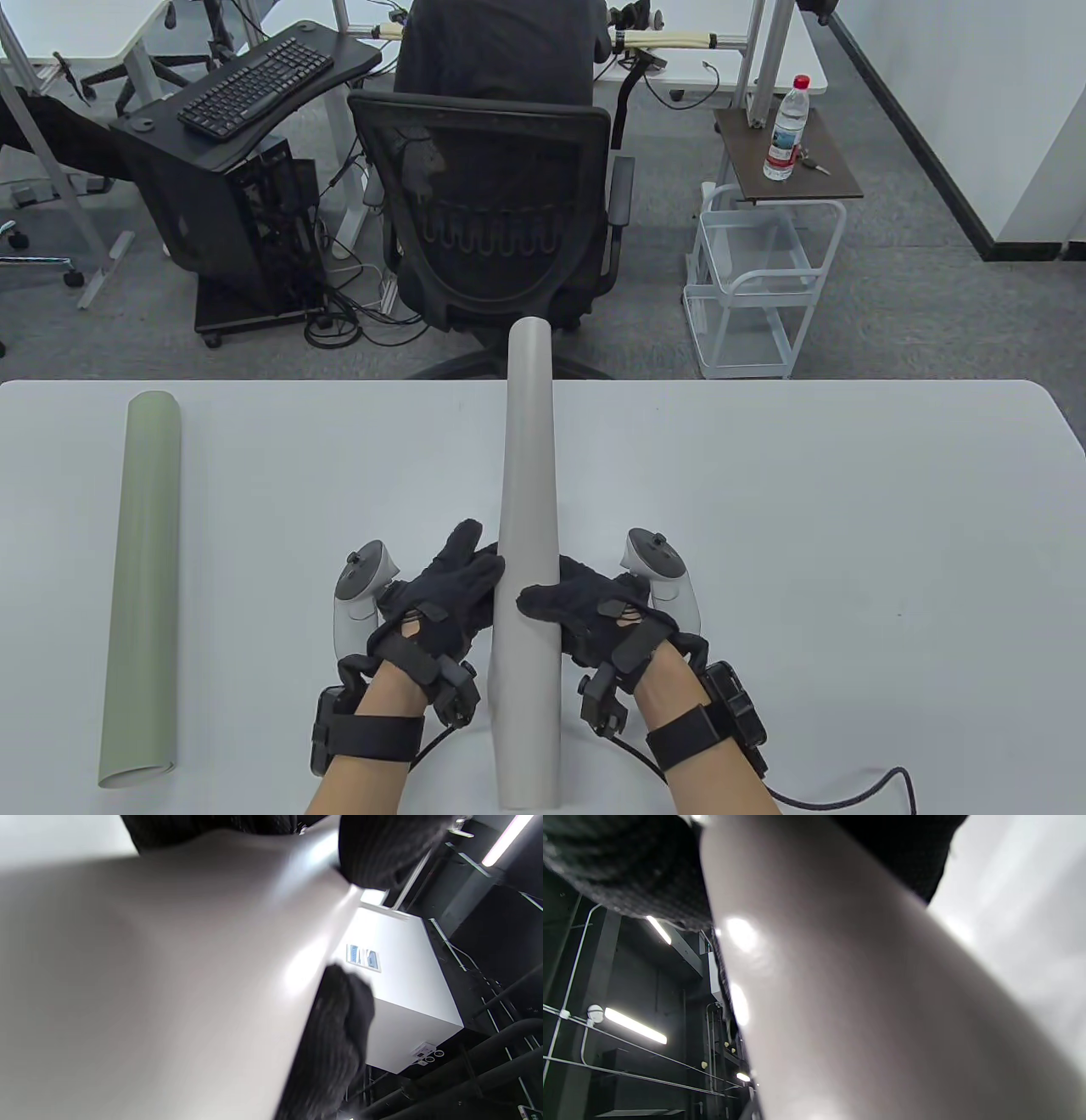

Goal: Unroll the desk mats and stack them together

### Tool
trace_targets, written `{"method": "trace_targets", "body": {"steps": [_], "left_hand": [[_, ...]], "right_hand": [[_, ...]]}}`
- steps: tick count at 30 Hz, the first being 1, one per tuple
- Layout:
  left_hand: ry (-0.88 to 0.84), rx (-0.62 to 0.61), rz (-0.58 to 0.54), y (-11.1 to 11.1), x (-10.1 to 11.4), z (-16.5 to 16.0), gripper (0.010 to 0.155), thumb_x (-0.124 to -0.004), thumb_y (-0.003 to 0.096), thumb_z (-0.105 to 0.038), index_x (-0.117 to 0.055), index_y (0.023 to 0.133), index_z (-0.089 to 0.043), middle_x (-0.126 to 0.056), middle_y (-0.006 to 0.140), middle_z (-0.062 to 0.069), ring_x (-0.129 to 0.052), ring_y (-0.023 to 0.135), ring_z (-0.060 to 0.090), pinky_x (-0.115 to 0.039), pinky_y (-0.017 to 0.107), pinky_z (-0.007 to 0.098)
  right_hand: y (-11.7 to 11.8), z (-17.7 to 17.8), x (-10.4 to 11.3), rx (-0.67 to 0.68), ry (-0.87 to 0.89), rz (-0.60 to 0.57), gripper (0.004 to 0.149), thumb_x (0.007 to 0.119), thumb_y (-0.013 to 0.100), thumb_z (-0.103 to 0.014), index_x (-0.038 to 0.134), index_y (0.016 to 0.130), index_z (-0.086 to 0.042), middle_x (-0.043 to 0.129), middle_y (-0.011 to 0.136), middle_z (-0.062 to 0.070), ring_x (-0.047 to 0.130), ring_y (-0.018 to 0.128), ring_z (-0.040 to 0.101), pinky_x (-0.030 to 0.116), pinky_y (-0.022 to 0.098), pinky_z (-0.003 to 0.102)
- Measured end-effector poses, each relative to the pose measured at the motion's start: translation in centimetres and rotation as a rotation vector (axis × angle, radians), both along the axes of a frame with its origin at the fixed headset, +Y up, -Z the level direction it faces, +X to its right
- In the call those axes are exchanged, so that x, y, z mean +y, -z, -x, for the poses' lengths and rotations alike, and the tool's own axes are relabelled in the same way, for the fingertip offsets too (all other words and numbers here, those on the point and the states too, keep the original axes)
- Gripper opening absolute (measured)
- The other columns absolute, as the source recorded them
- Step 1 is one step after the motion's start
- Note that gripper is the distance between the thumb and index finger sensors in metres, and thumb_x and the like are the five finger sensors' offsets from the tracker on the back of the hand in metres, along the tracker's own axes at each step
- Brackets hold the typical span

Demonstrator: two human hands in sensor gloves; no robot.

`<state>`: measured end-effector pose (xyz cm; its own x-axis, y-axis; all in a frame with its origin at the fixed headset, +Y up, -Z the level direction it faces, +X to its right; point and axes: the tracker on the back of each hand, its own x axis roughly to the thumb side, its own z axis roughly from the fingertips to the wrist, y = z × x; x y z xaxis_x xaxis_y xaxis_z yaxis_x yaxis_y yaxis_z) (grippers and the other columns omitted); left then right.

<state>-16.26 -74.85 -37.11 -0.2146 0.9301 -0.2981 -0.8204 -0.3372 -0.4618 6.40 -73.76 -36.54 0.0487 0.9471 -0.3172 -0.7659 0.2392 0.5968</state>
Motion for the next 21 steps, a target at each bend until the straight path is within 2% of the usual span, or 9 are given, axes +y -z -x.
{"method": "trace_targets", "body": {"steps": [3, 6, 8, 10, 13, 15, 17, 19, 21], "left_hand": [[0.037, -0.024, 0.016, 0.2, -0.2, -0.1, 0.097, -0.091, 0.0424, -0.046, -0.022, 0.102, -0.015, -0.070, 0.097, 0.000, -0.084, 0.080, 0.026, -0.074, 0.060, 0.048], [0.057, -0.037, 0.002, 0.4, 0.0, -0.5, 0.083, -0.093, 0.0411, -0.042, -0.041, 0.102, -0.020, -0.080, 0.082, -0.008, -0.089, 0.072, 0.019, -0.079, 0.055, 0.046], [0.124, -0.015, -0.046, 0.2, 0.9, -0.6, 0.074, -0.089, 0.0422, -0.038, -0.046, 0.100, -0.023, -0.081, 0.079, -0.010, -0.089, 0.069, 0.017, -0.079, 0.054, 0.045], [0.287, 0.037, -0.099, -0.1, 1.9, -0.5, 0.072, -0.083, 0.0434, -0.037, -0.041, 0.099, -0.022, -0.077, 0.082, -0.009, -0.088, 0.067, 0.017, -0.078, 0.055, 0.044], [0.382, 0.080, -0.186, -0.5, 2.7, -1.0, 0.071, -0.080, 0.0435, -0.038, -0.039, 0.100, -0.022, -0.075, 0.084, -0.010, -0.087, 0.069, 0.016, -0.077, 0.057, 0.045], [0.426, 0.120, -0.212, -0.7, 3.2, -0.9, 0.070, -0.080, 0.0439, -0.035, -0.039, 0.100, -0.023, -0.075, 0.084, -0.009, -0.086, 0.070, 0.018, -0.076, 0.058, 0.046], [0.492, 0.149, -0.272, -0.8, 3.5, -0.8, 0.070, -0.081, 0.0438, -0.035, -0.040, 0.099, -0.023, -0.076, 0.083, -0.010, -0.086, 0.070, 0.017, -0.076, 0.058, 0.046], [0.478, 0.165, -0.290, -0.9, 3.6, -0.6, 0.068, -0.081, 0.0442, -0.033, -0.042, 0.099, -0.025, -0.076, 0.083, -0.010, -0.086, 0.070, 0.017, -0.076, 0.059, 0.046], [0.456, 0.171, -0.297, -0.8, 3.7, -0.5, 0.066, -0.081, 0.0448, -0.032, -0.044, 0.099, -0.026, -0.076, 0.083, -0.010, -0.086, 0.070, 0.017, -0.076, 0.058, 0.046]], "right_hand": [[-1.1, -0.8, 0.2, -0.055, -0.009, 0.008, 0.085, 0.096, 0.046, -0.039, 0.039, 0.103, -0.011, 0.079, 0.094, 0.013, 0.100, 0.074, 0.035, 0.090, 0.051, 0.044], [-1.8, -1.2, -0.3, -0.029, 0.030, -0.002, 0.087, 0.095, 0.048, -0.037, 0.033, 0.105, -0.013, 0.076, 0.096, 0.012, 0.097, 0.078, 0.036, 0.088, 0.054, 0.047], [-2.0, -1.7, -1.0, -0.052, 0.095, 0.017, 0.099, 0.095, 0.048, -0.042, 0.017, 0.107, -0.031, 0.074, 0.097, 0.014, 0.097, 0.077, 0.035, 0.087, 0.054, 0.047], [-2.1, -1.7, -1.8, -0.018, 0.256, 0.082, 0.087, 0.080, 0.051, -0.059, 0.012, 0.105, -0.048, 0.058, 0.103, 0.016, 0.086, 0.082, 0.036, 0.080, 0.062, 0.050], [-1.6, -1.4, -2.5, 0.055, 0.454, 0.161, 0.062, 0.059, 0.055, -0.059, 0.020, 0.103, -0.061, 0.046, 0.106, 0.015, 0.073, 0.089, 0.038, 0.069, 0.070, 0.055], [-1.7, -1.6, -2.7, 0.015, 0.458, 0.172, 0.063, 0.063, 0.057, -0.052, 0.022, 0.105, -0.056, 0.046, 0.108, 0.018, 0.074, 0.090, 0.042, 0.072, 0.068, 0.053], [-1.5, -2.0, -2.8, -0.024, 0.413, 0.153, 0.076, 0.077, 0.056, -0.046, 0.021, 0.106, -0.049, 0.051, 0.108, 0.017, 0.077, 0.090, 0.042, 0.073, 0.067, 0.054], [-1.1, -2.4, -3.0, -0.085, 0.345, 0.150, 0.097, 0.092, 0.048, -0.045, 0.023, 0.108, -0.014, 0.063, 0.102, 0.011, 0.086, 0.084, 0.034, 0.079, 0.063, 0.048], [-0.9, -2.5, -3.0, -0.071, 0.366, 0.141, 0.100, 0.101, 0.043, -0.044, 0.032, 0.106, -0.007, 0.069, 0.096, 0.008, 0.091, 0.077, 0.029, 0.083, 0.059, 0.045]]}}
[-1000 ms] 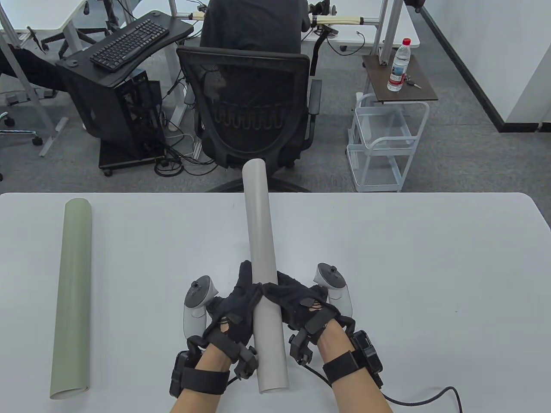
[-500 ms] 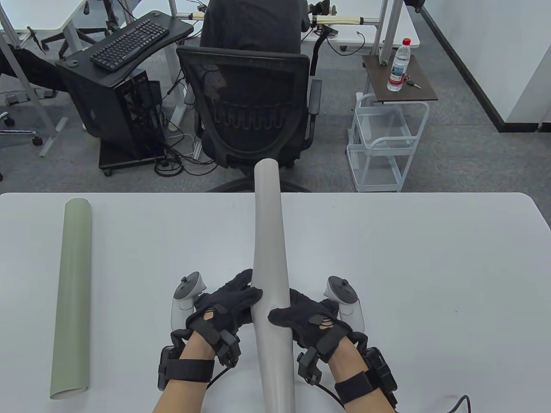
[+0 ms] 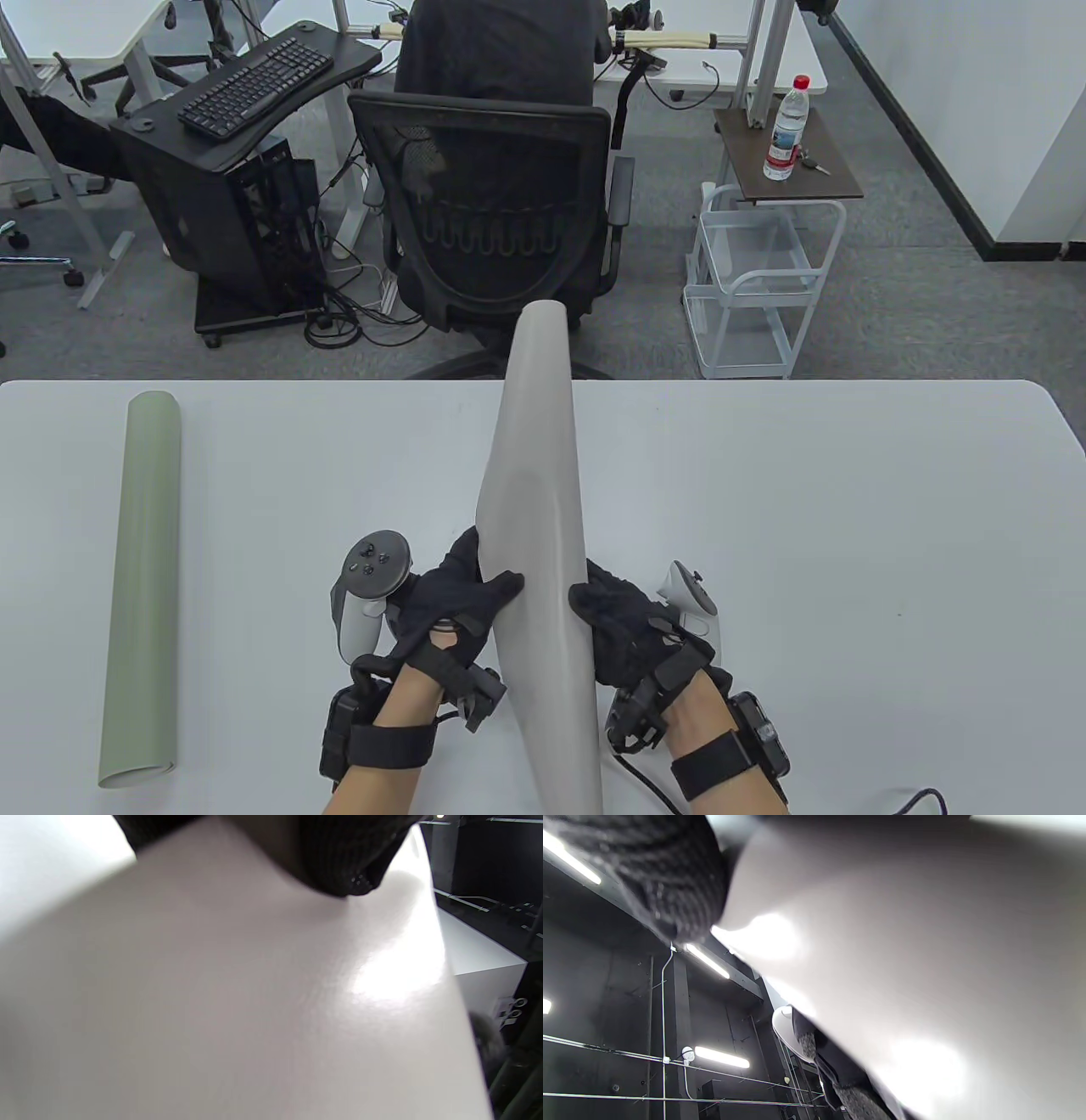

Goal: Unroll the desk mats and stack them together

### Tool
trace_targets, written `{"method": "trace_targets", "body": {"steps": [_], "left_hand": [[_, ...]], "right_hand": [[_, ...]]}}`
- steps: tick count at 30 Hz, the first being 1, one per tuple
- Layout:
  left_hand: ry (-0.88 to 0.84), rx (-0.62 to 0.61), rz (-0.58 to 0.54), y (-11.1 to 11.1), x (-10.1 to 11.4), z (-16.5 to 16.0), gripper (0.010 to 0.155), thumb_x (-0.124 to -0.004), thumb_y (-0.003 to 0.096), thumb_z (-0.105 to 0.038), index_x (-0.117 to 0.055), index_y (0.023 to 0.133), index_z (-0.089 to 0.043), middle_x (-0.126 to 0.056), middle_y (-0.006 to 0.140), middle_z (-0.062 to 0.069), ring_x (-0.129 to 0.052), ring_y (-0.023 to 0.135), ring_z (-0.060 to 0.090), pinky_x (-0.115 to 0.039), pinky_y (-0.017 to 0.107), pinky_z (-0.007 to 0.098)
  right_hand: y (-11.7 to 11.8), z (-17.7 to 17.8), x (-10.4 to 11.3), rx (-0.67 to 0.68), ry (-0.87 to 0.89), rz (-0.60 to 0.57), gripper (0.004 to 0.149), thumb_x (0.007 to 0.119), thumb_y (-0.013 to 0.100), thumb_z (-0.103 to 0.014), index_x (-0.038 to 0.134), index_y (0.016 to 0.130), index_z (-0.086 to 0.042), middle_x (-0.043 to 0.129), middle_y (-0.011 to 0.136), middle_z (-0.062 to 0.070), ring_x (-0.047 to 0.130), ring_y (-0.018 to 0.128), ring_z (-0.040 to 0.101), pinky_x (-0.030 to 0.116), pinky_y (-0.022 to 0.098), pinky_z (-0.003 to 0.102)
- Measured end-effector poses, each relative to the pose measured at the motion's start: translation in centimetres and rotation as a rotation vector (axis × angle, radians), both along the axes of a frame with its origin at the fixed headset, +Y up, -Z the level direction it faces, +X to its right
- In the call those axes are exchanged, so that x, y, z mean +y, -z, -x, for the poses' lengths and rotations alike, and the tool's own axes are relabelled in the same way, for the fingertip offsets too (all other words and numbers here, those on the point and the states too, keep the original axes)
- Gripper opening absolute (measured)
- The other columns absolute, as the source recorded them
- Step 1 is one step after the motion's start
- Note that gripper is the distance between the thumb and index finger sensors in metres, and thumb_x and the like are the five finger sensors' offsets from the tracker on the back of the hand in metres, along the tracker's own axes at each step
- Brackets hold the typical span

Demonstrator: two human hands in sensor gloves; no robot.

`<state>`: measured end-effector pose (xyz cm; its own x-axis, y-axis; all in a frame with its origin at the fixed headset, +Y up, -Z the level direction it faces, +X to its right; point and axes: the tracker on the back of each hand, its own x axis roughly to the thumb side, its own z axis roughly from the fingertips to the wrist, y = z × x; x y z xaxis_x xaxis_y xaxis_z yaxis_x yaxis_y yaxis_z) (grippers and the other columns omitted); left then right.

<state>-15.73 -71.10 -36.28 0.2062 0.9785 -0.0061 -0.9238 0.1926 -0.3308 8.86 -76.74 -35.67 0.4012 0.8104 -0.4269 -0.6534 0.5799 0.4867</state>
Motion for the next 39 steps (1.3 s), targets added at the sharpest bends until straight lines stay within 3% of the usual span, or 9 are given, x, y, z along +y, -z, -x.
{"method": "trace_targets", "body": {"steps": [5, 9, 11, 19, 23, 28, 31, 35, 39], "left_hand": [[-0.061, -0.030, 0.028, 0.1, 0.0, -0.1, 0.058, -0.078, 0.0465, -0.033, -0.053, 0.097, -0.025, -0.080, 0.080, -0.009, -0.095, 0.057, 0.013, -0.084, 0.049, 0.040], [-0.063, 0.023, 0.026, 0.7, -0.8, 1.2, 0.042, -0.076, 0.0471, -0.043, -0.073, 0.086, -0.028, -0.091, 0.063, -0.012, -0.101, 0.035, 0.008, -0.090, 0.033, 0.034], [-0.083, 0.029, 0.043, 0.9, -1.0, 1.9, 0.038, -0.078, 0.0464, -0.044, -0.080, 0.081, -0.028, -0.096, 0.053, -0.011, -0.101, 0.025, 0.007, -0.091, 0.025, 0.034], [-0.066, 0.028, 0.025, 0.8, -0.4, 3.0, 0.036, -0.078, 0.0440, -0.043, -0.083, 0.077, -0.030, -0.098, 0.049, -0.010, -0.103, 0.025, 0.007, -0.092, 0.026, 0.034], [-0.108, 0.021, 0.038, 0.9, -0.5, 3.0, 0.036, -0.078, 0.0443, -0.043, -0.082, 0.077, -0.030, -0.097, 0.050, -0.011, -0.104, 0.028, 0.008, -0.092, 0.029, 0.034], [-0.119, 0.021, 0.018, 0.6, 0.1, 3.0, 0.036, -0.077, 0.0448, -0.043, -0.080, 0.078, -0.032, -0.095, 0.057, -0.013, -0.104, 0.040, 0.010, -0.091, 0.037, 0.036], [-0.153, 0.013, 0.022, 0.5, 0.1, 2.8, 0.035, -0.076, 0.0454, -0.044, -0.078, 0.080, -0.035, -0.090, 0.068, -0.012, -0.103, 0.054, 0.012, -0.090, 0.044, 0.036], [-0.197, -0.001, 0.054, 0.6, -0.5, 2.5, 0.036, -0.076, 0.0454, -0.043, -0.079, 0.080, -0.037, -0.087, 0.085, -0.005, -0.111, 0.044, 0.010, -0.097, 0.032, 0.029], [-0.156, 0.040, 0.036, 1.0, -0.8, 3.2, 0.037, -0.074, 0.0460, -0.042, -0.079, 0.082, -0.034, -0.106, 0.063, -0.007, -0.113, 0.021, 0.007, -0.098, 0.016, 0.025]], "right_hand": [[0.0, 0.5, -0.3, 0.030, 0.133, 0.015, 0.078, 0.098, 0.050, -0.049, 0.050, 0.105, -0.023, 0.076, 0.082, -0.005, 0.092, 0.063, 0.014, 0.087, 0.053, 0.037], [-0.1, 0.4, -0.7, 0.018, 0.179, 0.067, 0.070, 0.090, 0.054, -0.036, 0.044, 0.106, -0.029, 0.059, 0.109, 0.018, 0.082, 0.094, 0.043, 0.080, 0.065, 0.056], [0.1, 0.3, -0.3, 0.017, 0.156, 0.012, 0.071, 0.089, 0.054, -0.029, 0.041, 0.106, -0.028, 0.069, 0.105, 0.017, 0.086, 0.091, 0.046, 0.080, 0.063, 0.060], [0.3, 0.6, -0.3, 0.096, 0.270, -0.018, 0.079, 0.069, 0.056, -0.058, 0.015, 0.108, -0.033, 0.063, 0.103, 0.005, 0.086, 0.082, 0.029, 0.078, 0.065, 0.047], [0.5, 0.5, -0.2, 0.121, 0.358, -0.058, 0.078, 0.065, 0.058, -0.054, 0.012, 0.109, -0.028, 0.057, 0.107, 0.009, 0.080, 0.088, 0.034, 0.075, 0.068, 0.051], [0.9, -0.3, 0.3, 0.101, 0.329, -0.109, 0.089, 0.088, 0.053, -0.045, 0.021, 0.108, -0.027, 0.063, 0.103, 0.011, 0.086, 0.086, 0.035, 0.081, 0.066, 0.049], [1.1, -0.7, 0.2, 0.028, 0.257, -0.065, 0.091, 0.106, 0.033, -0.053, 0.052, 0.101, -0.026, 0.078, 0.091, 0.003, 0.098, 0.070, 0.025, 0.091, 0.055, 0.040], [1.2, -0.7, 0.0, 0.060, 0.300, -0.104, 0.076, 0.102, 0.045, -0.052, 0.054, 0.099, -0.027, 0.078, 0.086, -0.002, 0.094, 0.065, 0.018, 0.088, 0.054, 0.038], [1.1, -0.8, -0.1, 0.077, 0.276, -0.100, 0.067, 0.093, 0.055, -0.040, 0.046, 0.102, -0.032, 0.064, 0.109, 0.013, 0.085, 0.094, 0.042, 0.084, 0.066, 0.049]]}}
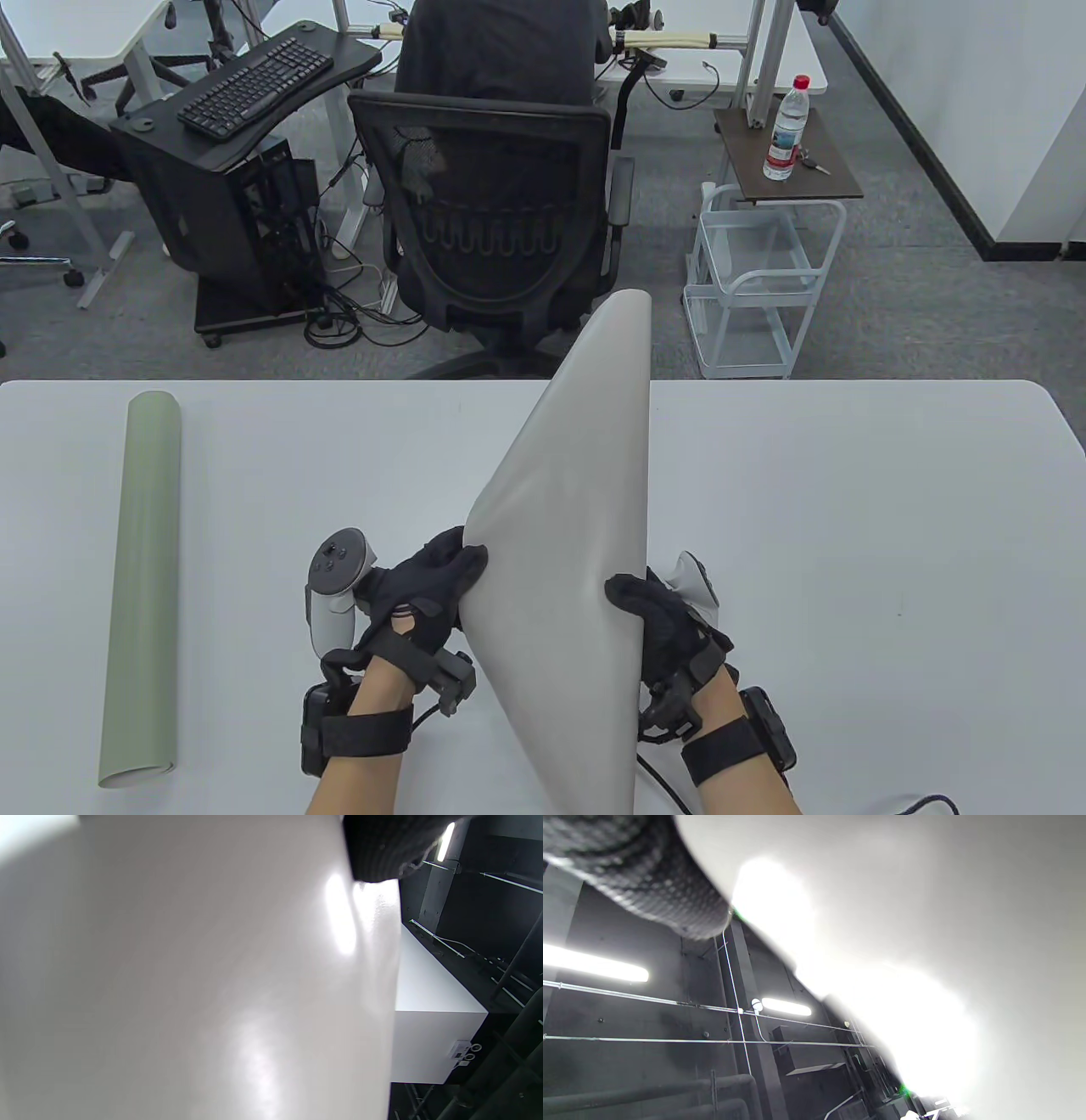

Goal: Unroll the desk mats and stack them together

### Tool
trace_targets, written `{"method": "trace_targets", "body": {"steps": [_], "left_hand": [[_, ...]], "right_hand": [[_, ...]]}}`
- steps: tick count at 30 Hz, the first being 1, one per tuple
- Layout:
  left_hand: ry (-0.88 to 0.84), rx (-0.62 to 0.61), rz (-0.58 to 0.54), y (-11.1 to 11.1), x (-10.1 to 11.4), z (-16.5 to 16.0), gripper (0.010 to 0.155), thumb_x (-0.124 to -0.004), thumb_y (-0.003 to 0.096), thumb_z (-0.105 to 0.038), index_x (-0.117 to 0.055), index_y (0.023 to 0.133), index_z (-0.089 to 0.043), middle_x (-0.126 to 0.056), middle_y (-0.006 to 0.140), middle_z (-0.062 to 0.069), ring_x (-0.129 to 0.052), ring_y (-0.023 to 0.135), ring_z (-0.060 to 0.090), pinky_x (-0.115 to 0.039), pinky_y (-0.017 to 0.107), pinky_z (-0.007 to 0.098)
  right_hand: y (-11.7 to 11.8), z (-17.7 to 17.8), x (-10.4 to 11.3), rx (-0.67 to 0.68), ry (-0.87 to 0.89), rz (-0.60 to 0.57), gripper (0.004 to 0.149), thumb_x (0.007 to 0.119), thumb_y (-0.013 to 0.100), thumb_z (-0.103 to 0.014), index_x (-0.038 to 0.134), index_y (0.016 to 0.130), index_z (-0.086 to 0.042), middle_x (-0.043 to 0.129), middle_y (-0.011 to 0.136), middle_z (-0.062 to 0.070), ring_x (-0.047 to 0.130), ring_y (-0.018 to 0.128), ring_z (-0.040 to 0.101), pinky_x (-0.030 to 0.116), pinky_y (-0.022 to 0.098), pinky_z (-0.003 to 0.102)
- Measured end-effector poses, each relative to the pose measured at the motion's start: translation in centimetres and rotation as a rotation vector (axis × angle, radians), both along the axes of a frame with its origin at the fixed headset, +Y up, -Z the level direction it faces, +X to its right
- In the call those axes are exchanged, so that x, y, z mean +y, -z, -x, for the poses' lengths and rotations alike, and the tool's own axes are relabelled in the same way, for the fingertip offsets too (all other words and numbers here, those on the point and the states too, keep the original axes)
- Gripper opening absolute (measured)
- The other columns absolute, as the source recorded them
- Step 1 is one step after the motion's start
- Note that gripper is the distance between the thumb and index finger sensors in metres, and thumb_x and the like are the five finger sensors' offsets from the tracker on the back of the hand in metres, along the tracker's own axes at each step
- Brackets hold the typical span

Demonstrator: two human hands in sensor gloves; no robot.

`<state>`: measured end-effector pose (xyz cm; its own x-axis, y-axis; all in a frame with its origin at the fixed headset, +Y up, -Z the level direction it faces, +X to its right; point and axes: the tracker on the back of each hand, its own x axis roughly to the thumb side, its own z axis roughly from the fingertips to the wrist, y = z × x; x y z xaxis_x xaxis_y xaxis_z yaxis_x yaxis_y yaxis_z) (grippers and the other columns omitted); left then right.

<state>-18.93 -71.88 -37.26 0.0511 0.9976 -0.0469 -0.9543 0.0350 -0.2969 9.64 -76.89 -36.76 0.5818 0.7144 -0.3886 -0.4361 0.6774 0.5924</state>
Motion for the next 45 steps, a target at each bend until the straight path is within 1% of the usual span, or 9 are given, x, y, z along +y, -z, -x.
{"method": "trace_targets", "body": {"steps": [4, 11, 17, 20, 23, 25, 33, 41, 45], "left_hand": [[0.090, 0.073, -0.037, -0.1, 0.4, 1.0, 0.036, -0.074, 0.0458, -0.041, -0.079, 0.081, -0.034, -0.107, 0.052, -0.009, -0.108, 0.009, 0.005, -0.094, 0.007, 0.023], [0.103, 0.133, -0.034, 0.0, 0.0, 2.5, 0.036, -0.075, 0.0465, -0.040, -0.079, 0.082, -0.033, -0.107, 0.055, -0.008, -0.104, 0.005, 0.006, -0.092, 0.004, 0.024], [0.067, 0.144, -0.052, -0.1, 0.7, 3.3, 0.036, -0.076, 0.0464, -0.040, -0.079, 0.082, -0.033, -0.107, 0.055, -0.009, -0.104, 0.005, 0.005, -0.092, 0.005, 0.023], [0.083, 0.142, -0.075, -0.3, 1.1, 3.2, 0.037, -0.076, 0.0465, -0.040, -0.079, 0.082, -0.032, -0.107, 0.056, -0.009, -0.103, 0.004, 0.004, -0.092, 0.004, 0.023], [0.068, 0.139, -0.059, -0.2, 0.7, 3.1, 0.037, -0.076, 0.0465, -0.040, -0.079, 0.082, -0.031, -0.107, 0.056, -0.008, -0.102, 0.003, 0.003, -0.092, 0.003, 0.022], [0.039, 0.143, -0.045, -0.1, 0.4, 3.3, 0.037, -0.076, 0.0464, -0.039, -0.080, 0.082, -0.031, -0.107, 0.056, -0.008, -0.102, 0.002, 0.004, -0.092, 0.002, 0.022], [0.045, 0.187, -0.063, -0.3, 0.9, 4.8, 0.036, -0.077, 0.0459, -0.039, -0.081, 0.081, -0.031, -0.108, 0.055, -0.007, -0.102, 0.002, 0.004, -0.092, 0.002, 0.022], [0.039, 0.222, -0.057, -0.4, 0.8, 5.8, 0.036, -0.077, 0.0458, -0.038, -0.081, 0.081, -0.030, -0.108, 0.055, -0.006, -0.102, 0.002, 0.004, -0.093, 0.003, 0.023], [0.022, 0.216, -0.048, -0.4, 0.8, 5.7, 0.036, -0.077, 0.0458, -0.039, -0.081, 0.081, -0.030, -0.108, 0.054, -0.006, -0.101, 0.002, 0.002, -0.094, 0.004, 0.023]], "right_hand": [[0.0, 0.2, 0.4, -0.031, 0.018, 0.024, 0.088, 0.089, 0.055, -0.030, 0.020, 0.109, -0.032, 0.073, 0.102, 0.009, 0.094, 0.087, 0.037, 0.087, 0.062, 0.051], [0.3, 0.1, -0.5, -0.012, 0.127, 0.064, 0.076, 0.060, 0.059, -0.049, 0.003, 0.107, -0.034, 0.051, 0.107, 0.011, 0.077, 0.086, 0.035, 0.076, 0.067, 0.049], [0.8, -1.4, 0.0, -0.136, -0.004, 0.071, 0.095, 0.098, 0.043, -0.044, 0.036, 0.105, -0.007, 0.073, 0.095, 0.008, 0.096, 0.074, 0.029, 0.091, 0.058, 0.040], [0.7, -1.0, -0.2, -0.100, 0.038, 0.073, 0.079, 0.106, 0.041, -0.050, 0.057, 0.096, -0.023, 0.079, 0.081, -0.005, 0.098, 0.060, 0.017, 0.094, 0.047, 0.031], [0.4, -0.8, -0.2, -0.056, 0.127, 0.081, 0.060, 0.096, 0.052, -0.040, 0.056, 0.094, -0.026, 0.073, 0.083, -0.007, 0.091, 0.069, 0.019, 0.088, 0.057, 0.037], [0.6, -1.0, -0.1, -0.004, 0.117, 0.007, 0.055, 0.089, 0.057, -0.035, 0.050, 0.095, -0.024, 0.051, 0.112, 0.011, 0.074, 0.102, 0.039, 0.076, 0.074, 0.052], [0.6, -1.5, 0.3, -0.045, -0.022, 0.030, 0.088, 0.082, 0.059, -0.025, 0.007, 0.103, -0.012, 0.061, 0.103, 0.011, 0.087, 0.090, 0.035, 0.085, 0.066, 0.046], [0.7, -2.6, -0.3, -0.072, 0.019, 0.149, 0.082, 0.055, 0.057, -0.060, 0.016, 0.104, -0.006, 0.060, 0.097, 0.004, 0.084, 0.073, 0.024, 0.081, 0.060, 0.038], [0.7, -2.7, 0.0, -0.105, 0.057, 0.163, 0.078, 0.090, 0.056, -0.057, 0.038, 0.099, -0.017, 0.073, 0.088, -0.003, 0.095, 0.065, 0.018, 0.093, 0.051, 0.032]]}}
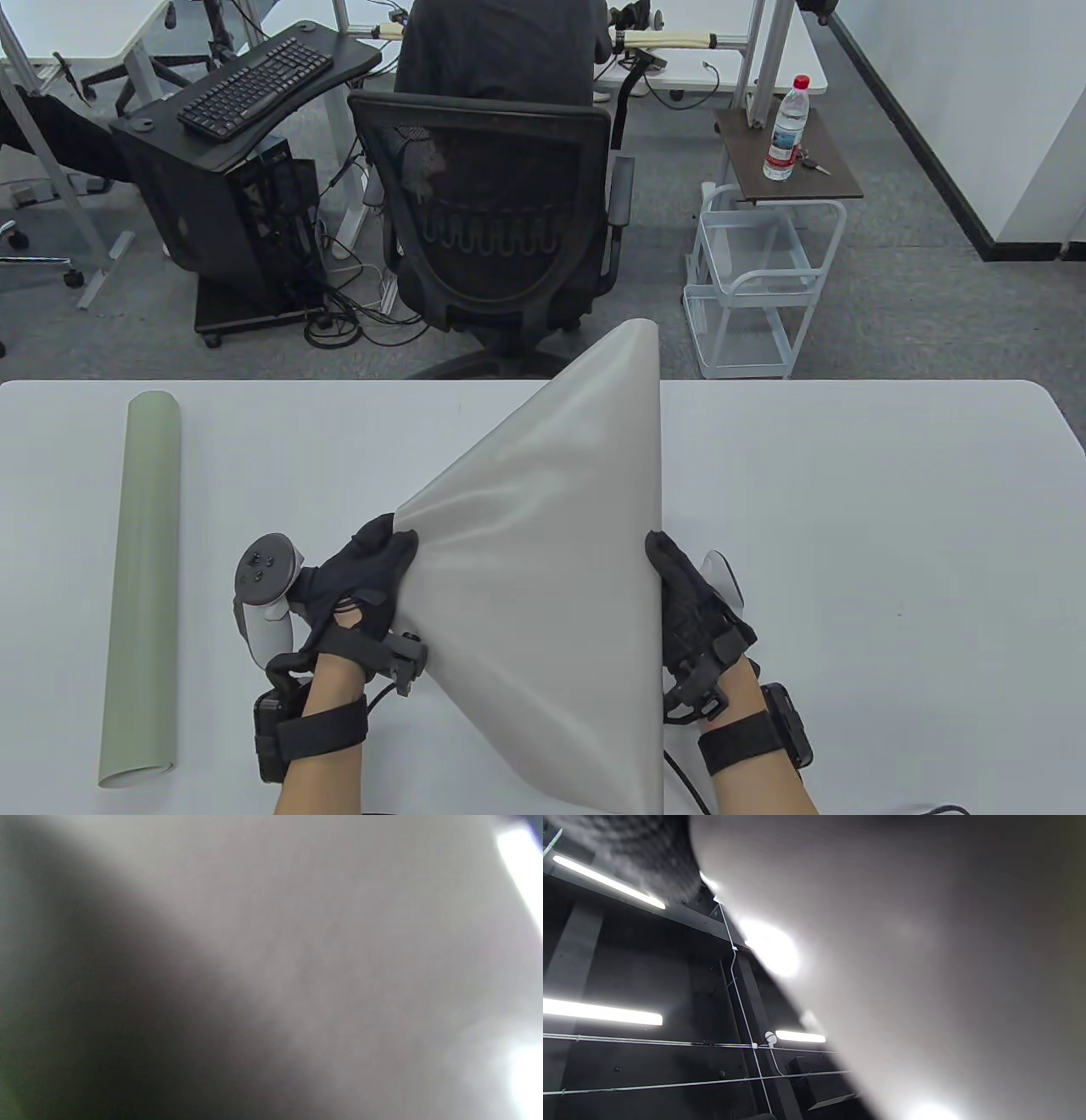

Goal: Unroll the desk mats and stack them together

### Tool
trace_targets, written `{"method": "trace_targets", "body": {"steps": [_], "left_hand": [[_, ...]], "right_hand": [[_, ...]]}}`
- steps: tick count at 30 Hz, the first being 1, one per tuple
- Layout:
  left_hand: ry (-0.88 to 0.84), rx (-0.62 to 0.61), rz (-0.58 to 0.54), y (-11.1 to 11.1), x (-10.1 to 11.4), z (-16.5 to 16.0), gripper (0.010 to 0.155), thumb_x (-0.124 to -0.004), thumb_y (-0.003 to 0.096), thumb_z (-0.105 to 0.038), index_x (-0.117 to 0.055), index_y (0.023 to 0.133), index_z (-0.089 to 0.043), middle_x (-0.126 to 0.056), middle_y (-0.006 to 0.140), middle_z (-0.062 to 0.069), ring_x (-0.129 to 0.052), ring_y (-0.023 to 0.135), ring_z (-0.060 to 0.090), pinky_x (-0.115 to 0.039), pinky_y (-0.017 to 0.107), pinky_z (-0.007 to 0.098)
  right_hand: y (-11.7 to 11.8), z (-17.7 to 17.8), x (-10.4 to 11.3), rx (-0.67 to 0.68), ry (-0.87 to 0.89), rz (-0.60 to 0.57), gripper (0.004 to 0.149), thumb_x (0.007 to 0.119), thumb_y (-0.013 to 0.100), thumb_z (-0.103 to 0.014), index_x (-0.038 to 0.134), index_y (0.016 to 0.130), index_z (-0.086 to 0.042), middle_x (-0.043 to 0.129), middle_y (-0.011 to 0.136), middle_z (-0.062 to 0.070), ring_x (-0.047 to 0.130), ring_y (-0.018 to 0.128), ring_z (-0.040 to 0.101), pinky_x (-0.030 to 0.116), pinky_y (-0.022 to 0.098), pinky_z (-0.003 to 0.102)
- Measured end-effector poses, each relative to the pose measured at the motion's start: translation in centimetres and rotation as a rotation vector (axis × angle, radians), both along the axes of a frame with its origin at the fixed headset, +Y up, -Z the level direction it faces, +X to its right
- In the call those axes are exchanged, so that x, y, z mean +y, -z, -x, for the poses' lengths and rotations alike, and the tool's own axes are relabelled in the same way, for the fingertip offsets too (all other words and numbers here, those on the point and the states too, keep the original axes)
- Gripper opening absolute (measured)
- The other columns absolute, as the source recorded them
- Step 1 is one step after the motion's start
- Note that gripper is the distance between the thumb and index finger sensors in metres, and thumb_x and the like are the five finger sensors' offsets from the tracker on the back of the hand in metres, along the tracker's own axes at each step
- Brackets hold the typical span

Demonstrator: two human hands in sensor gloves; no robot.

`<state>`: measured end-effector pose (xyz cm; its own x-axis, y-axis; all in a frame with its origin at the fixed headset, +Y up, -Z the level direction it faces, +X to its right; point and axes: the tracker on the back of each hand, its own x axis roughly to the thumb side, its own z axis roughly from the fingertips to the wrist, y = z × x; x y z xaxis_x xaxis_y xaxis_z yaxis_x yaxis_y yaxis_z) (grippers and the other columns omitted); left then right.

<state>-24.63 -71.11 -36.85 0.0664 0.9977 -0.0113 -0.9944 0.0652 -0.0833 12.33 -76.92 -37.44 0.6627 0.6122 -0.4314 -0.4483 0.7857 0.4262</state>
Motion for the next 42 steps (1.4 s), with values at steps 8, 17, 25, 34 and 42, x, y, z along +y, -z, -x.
{"method": "trace_targets", "body": {"steps": [8, 17, 25, 34, 42], "left_hand": [[-0.029, 0.036, 0.006, -0.5, 0.3, 1.2, 0.037, -0.077, 0.0464, -0.038, -0.080, 0.082, -0.030, -0.106, 0.058, -0.005, -0.115, 0.019, 0.003, -0.102, 0.016, 0.027], [0.420, 0.142, 0.008, -1.7, 3.7, 2.7, 0.052, -0.076, 0.0471, -0.028, -0.062, 0.097, -0.037, -0.098, 0.081, 0.007, -0.113, 0.008, 0.011, -0.096, 0.002, 0.024], [0.827, 0.122, 0.342, 2.0, 3.0, 2.3, 0.062, -0.077, 0.0449, -0.027, -0.050, 0.100, -0.022, -0.099, 0.078, 0.005, -0.110, 0.002, 0.008, -0.095, 0.000, 0.023], [1.034, 0.087, 0.612, 5.3, -4.5, 3.5, 0.072, -0.081, 0.0430, -0.028, -0.037, 0.099, -0.032, -0.094, 0.084, 0.004, -0.108, 0.014, 0.007, -0.095, 0.010, 0.025], [0.644, 0.021, 0.566, 9.1, -5.2, 4.4, 0.064, -0.077, 0.0432, -0.018, -0.054, 0.098, -0.041, -0.067, 0.103, 0.007, -0.081, 0.084, 0.033, -0.069, 0.063, 0.054]], "right_hand": [[0.2, -0.7, 1.1, 0.032, -0.039, -0.098, 0.061, 0.084, 0.059, -0.026, 0.035, 0.096, -0.016, 0.060, 0.106, 0.017, 0.086, 0.094, 0.040, 0.087, 0.066, 0.050], [1.9, -1.0, 3.0, -0.029, -0.745, -0.188, 0.092, 0.072, 0.065, -0.027, -0.015, 0.096, -0.027, 0.044, 0.107, 0.013, 0.083, 0.084, 0.030, 0.080, 0.066, 0.046], [3.7, 2.4, 1.1, 0.027, -1.357, 0.049, 0.092, 0.069, 0.064, -0.031, -0.018, 0.093, -0.019, 0.042, 0.104, 0.019, 0.083, 0.077, 0.030, 0.082, 0.061, 0.041], [4.6, 5.8, -0.4, 0.028, -1.661, 0.049, 0.093, 0.069, 0.062, -0.034, -0.017, 0.093, -0.017, 0.044, 0.102, 0.020, 0.084, 0.073, 0.030, 0.081, 0.062, 0.041], [5.2, 6.5, -0.5, 0.071, -1.780, 0.074, 0.095, 0.072, 0.062, -0.036, -0.016, 0.093, -0.016, 0.044, 0.100, 0.015, 0.085, 0.069, 0.022, 0.083, 0.060, 0.038]]}}
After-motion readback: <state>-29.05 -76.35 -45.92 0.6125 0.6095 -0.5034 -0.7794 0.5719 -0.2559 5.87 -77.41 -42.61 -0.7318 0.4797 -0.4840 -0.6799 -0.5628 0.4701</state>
